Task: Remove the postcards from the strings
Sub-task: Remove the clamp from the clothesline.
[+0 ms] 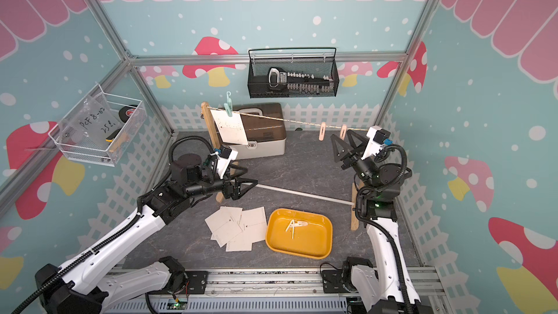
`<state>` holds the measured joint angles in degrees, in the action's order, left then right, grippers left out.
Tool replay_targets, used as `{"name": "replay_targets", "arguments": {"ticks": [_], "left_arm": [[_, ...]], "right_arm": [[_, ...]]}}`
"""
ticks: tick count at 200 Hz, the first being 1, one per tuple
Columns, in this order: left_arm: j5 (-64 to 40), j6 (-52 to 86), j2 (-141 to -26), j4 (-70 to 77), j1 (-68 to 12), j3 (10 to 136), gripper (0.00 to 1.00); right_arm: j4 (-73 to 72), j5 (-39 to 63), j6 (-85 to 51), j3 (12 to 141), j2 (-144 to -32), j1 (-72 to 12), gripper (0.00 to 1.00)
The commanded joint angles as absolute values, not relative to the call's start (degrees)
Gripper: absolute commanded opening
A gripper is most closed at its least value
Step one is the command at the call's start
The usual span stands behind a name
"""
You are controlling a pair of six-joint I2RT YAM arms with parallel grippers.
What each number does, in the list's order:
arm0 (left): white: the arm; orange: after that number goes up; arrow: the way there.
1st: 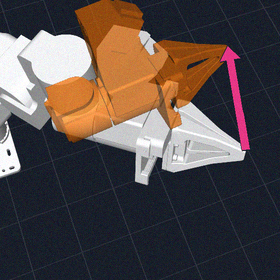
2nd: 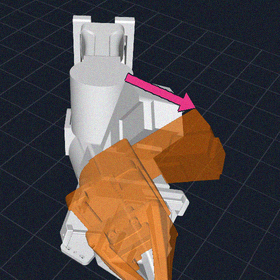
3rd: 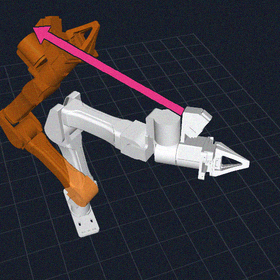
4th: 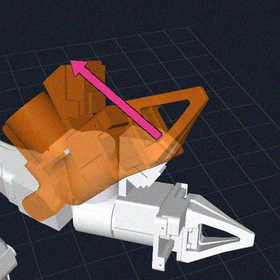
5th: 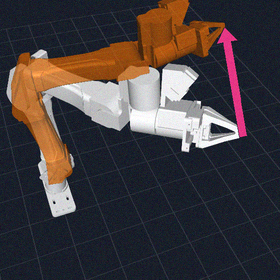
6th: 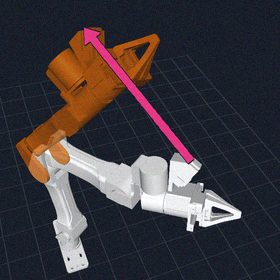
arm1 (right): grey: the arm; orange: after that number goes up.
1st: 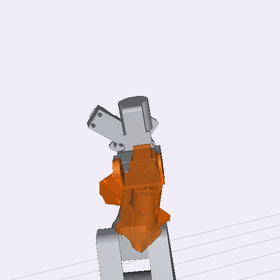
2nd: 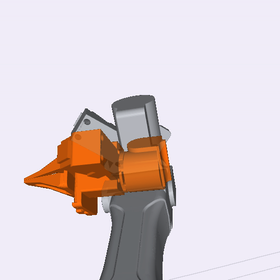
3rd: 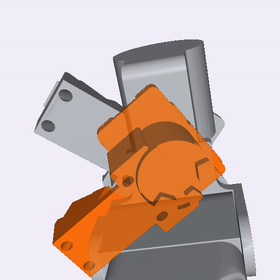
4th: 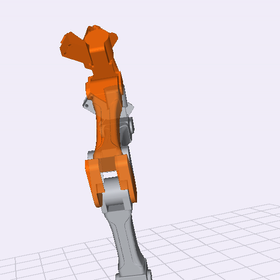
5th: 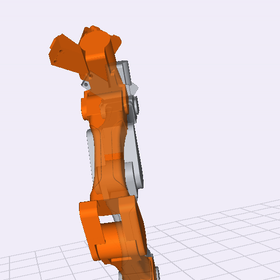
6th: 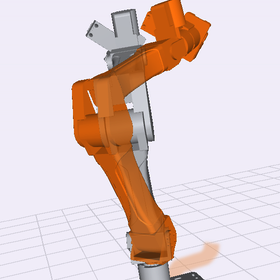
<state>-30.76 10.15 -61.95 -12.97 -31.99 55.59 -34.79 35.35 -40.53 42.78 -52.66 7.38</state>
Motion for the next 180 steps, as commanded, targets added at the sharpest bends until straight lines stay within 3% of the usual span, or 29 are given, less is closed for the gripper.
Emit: {"name": "replay_targets", "arguments": {"ticks": [1,107,180], "left_arm": [[-32.26,8.11,-62.39,-10.77,-32.47,55.18,0.87],[-32.51,7.30,-63.11,-10.11,-32.74,54.32,0.87],[-32.33,7.29,-62.93,-9.76,-32.74,54.31,0.87]], "right_arm": [[-36.14,32.85,-39.62,42.56,-53.48,6.68,0.75],[-46.34,38.75,-42.00,44.39,-58.77,4.31,0.71],[-45.31,38.94,-39.99,45.25,-57.17,4.29,0.67]]}}
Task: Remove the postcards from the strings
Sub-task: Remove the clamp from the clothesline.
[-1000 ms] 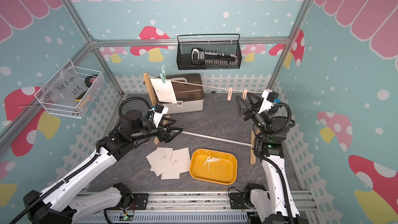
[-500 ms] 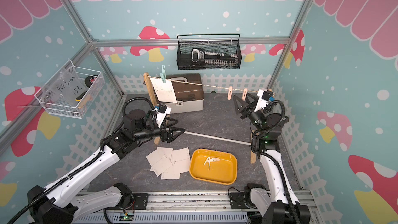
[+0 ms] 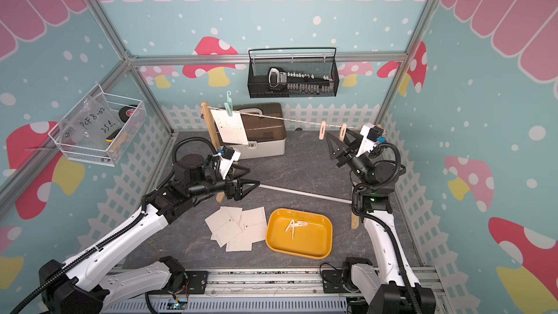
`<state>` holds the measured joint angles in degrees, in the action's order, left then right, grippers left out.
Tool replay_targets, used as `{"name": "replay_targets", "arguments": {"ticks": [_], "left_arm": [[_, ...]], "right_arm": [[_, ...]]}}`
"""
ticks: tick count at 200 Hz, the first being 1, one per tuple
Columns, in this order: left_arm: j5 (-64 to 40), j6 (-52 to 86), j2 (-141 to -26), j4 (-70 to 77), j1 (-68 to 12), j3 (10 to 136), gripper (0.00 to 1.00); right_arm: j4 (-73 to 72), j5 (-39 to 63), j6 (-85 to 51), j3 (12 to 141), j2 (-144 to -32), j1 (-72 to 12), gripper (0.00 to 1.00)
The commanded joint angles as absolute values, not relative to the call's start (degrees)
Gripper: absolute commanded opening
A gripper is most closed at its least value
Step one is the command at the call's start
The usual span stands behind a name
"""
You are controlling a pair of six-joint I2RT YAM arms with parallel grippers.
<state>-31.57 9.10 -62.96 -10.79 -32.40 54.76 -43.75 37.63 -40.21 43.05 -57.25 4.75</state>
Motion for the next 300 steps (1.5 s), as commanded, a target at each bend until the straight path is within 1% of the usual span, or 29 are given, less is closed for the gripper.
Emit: {"name": "replay_targets", "arguments": {"ticks": [1,23,50,78,101,152,248,300], "left_arm": [[-32.38,7.29,-62.93,-9.71,-32.76,54.31,0.87],[-32.28,7.21,-62.83,-9.76,-32.81,54.23,0.87],[-32.09,7.18,-62.89,-9.76,-32.78,54.23,0.87],[-31.73,7.49,-63.33,-9.76,-32.88,54.45,0.87],[-31.73,7.60,-63.66,-9.76,-32.88,54.67,0.87],[-31.55,7.64,-63.94,-9.76,-32.94,54.76,0.87],[-31.12,7.43,-64.25,-9.76,-32.96,54.67,0.87],[-30.95,7.19,-64.60,-9.77,-32.99,54.49,0.87]], "right_arm": [[-45.29,38.98,-39.99,45.25,-57.19,4.25,0.67],[-45.32,39.26,-39.66,45.35,-57.30,4.28,0.61],[-45.35,40.03,-39.62,45.70,-57.47,4.28,0.49],[-45.31,40.60,-39.59,45.80,-57.48,4.29,0.42],[-45.38,40.96,-39.29,45.79,-57.31,4.25,0.39],[-45.00,42.10,-38.60,45.97,-57.22,4.31,0.37],[-43.30,42.17,-36.70,46.24,-56.61,4.30,0.15],[-40.19,43.07,-34.58,47.02,-55.90,4.30,0.05]]}}
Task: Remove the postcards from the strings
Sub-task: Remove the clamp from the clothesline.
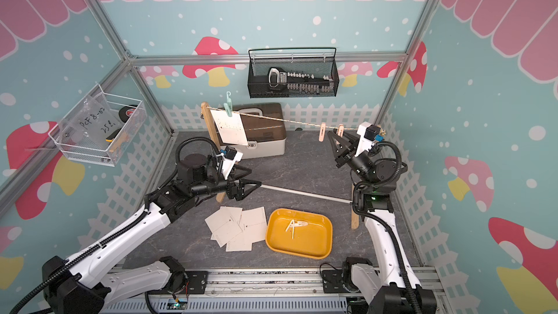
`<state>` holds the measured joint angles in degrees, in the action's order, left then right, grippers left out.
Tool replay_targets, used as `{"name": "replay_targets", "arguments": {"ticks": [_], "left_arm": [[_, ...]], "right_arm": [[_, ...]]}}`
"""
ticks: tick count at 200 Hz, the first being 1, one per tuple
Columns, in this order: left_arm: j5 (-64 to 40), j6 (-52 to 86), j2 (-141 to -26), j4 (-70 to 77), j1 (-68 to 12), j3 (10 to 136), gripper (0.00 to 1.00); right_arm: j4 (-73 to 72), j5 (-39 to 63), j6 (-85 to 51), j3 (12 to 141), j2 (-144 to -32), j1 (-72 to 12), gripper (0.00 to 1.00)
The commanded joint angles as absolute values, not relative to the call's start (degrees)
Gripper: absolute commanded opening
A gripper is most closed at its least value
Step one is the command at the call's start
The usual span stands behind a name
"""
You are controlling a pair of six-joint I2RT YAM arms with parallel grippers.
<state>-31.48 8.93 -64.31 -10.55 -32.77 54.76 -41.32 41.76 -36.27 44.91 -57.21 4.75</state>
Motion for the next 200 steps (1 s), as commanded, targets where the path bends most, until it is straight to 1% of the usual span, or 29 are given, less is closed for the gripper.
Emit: {"name": "replay_targets", "arguments": {"ticks": [1,14,86,107,139,174,200], "left_arm": [[-30.94,7.20,-64.60,-9.76,-32.97,54.49,0.87],[-30.94,7.05,-64.54,-9.75,-33.03,54.49,0.87],[-30.94,6.68,-64.51,-9.77,-33.05,54.39,0.87],[-31.20,6.68,-64.68,-9.75,-33.03,54.40,0.87],[-31.29,6.84,-64.43,-9.45,-33.06,54.06,0.87],[-31.38,6.86,-64.34,-9.32,-33.05,53.96,0.87],[-31.47,6.86,-64.34,-9.16,-33.06,53.79,0.87]], "right_arm": [[-40.14,43.11,-34.52,47.02,-55.86,4.31,0.05],[-38.40,43.14,-33.38,47.48,-55.56,4.28,0.00],[-22.41,41.56,-24.57,49.76,-51.02,4.26,0.00],[-20.80,41.46,-23.52,49.84,-50.64,4.30,0.00],[-16.24,41.50,-20.88,51.64,-51.06,4.22,0.00],[-7.84,38.65,-16.38,54.80,-52.09,4.13,0.00],[-5.28,37.49,-15.04,57.29,-53.44,4.04,0.00]]}}
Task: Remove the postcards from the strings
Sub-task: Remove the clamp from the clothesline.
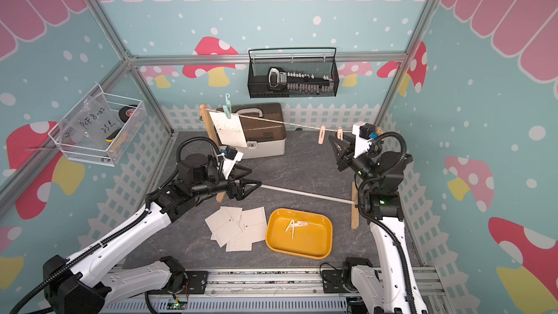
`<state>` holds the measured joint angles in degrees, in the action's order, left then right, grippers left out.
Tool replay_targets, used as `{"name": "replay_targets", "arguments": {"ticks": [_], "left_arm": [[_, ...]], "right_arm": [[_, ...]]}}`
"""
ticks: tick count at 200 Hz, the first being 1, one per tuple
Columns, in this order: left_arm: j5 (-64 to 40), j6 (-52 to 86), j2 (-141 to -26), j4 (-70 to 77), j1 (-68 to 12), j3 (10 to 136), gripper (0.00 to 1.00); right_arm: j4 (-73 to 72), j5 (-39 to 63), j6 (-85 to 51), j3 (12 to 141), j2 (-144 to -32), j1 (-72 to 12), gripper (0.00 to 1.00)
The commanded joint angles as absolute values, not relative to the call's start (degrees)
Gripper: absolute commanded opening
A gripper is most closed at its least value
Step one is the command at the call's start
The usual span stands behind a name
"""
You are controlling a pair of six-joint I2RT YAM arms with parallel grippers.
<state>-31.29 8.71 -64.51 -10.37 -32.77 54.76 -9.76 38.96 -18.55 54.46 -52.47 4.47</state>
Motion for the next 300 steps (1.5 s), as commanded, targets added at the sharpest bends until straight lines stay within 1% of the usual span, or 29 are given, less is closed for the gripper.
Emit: {"name": "replay_targets", "arguments": {"ticks": [1,44,91,165,244,269,300], "left_arm": [[-31.47,6.86,-64.34,-9.15,-33.05,53.79,0.87],[-31.56,6.94,-64.43,-8.97,-33.11,53.70,0.87],[-31.47,6.59,-64.18,-8.97,-33.18,53.53,0.87],[-31.86,6.42,-63.90,-8.92,-33.12,53.44,0.87],[-32.23,6.68,-63.41,-8.96,-33.15,53.35,0.87],[-32.26,6.66,-63.26,-9.01,-33.16,53.35,0.87],[-32.26,6.58,-63.05,-8.88,-33.16,53.35,0.87]], "right_arm": [[-5.28,37.46,-15.04,57.34,-53.48,4.04,0.00],[-3.52,36.65,-15.90,62.25,-57.80,3.54,0.00],[-1.99,36.12,-15.49,62.54,-59.24,2.97,0.00],[2.74,37.55,-11.34,60.51,-58.01,1.52,0.00],[8.10,30.25,-14.31,60.23,-56.87,0.96,0.00],[7.65,31.84,-16.35,59.87,-56.15,0.63,0.00],[7.37,33.23,-12.33,57.53,-53.20,-0.03,0.00]]}}
